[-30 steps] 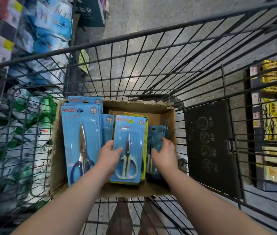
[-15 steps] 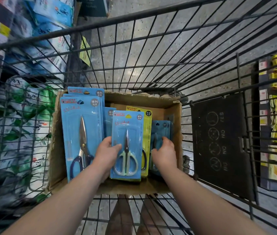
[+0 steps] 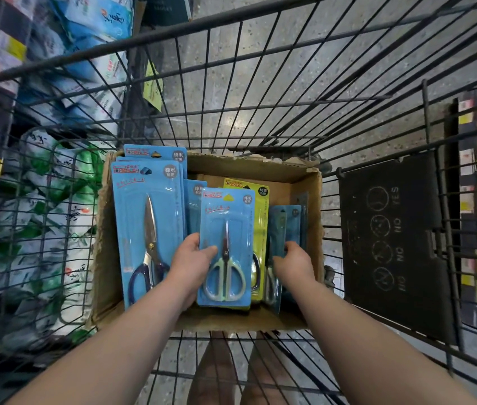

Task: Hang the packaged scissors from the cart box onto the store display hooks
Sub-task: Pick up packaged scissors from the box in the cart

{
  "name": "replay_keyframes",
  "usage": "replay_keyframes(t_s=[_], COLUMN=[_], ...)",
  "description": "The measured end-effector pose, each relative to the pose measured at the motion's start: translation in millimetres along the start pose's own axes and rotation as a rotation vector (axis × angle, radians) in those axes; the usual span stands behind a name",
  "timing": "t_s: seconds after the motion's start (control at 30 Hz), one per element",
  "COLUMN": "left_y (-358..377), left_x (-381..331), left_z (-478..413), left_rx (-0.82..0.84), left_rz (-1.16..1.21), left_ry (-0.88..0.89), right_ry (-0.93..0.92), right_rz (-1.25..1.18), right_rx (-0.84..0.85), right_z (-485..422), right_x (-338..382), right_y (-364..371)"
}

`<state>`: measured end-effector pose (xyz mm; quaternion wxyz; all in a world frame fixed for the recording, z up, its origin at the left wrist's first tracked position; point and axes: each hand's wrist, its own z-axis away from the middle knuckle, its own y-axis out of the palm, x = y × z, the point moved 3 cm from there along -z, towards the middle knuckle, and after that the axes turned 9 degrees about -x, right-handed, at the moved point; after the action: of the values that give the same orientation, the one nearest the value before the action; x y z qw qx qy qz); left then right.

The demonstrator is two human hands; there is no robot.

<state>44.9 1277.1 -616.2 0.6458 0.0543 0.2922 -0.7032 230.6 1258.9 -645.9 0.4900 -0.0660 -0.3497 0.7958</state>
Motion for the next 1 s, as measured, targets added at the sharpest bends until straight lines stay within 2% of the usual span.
replay_keyframes(t_s=[0.17,0.37,0.67,0.83,1.0], left_y=[-3.8,-19.0,-78.9,-118.1,-143.8], left_x=[-4.4,-34.8,-80.1,-89.6,-61.8], left_z=[14.0,57.0,118.3,171.2,202.7], left_rx=[0.011,0.029,-0.072,-0.185,-0.342], left_rz=[0.011,0.042,0.133,0.300,0.414], left_ry=[0.034,0.086,0.238,0.276,0.288], right_ry=[-0.055,-0.131,-0.365,-0.495,-0.684], right_rz=[-0.148,-0.346,-0.374,-0.355,-0.323], right_rx=[-0.121,-0.145,-0.204,-0.150,-0.017], right_z=[17.5,64.5,151.7,189.9,231.7], right_x=[1.6,23.5,76.8,106.1,121.0], right_y=[-27.1,-78.5,-141.5,-148.7,-155.4])
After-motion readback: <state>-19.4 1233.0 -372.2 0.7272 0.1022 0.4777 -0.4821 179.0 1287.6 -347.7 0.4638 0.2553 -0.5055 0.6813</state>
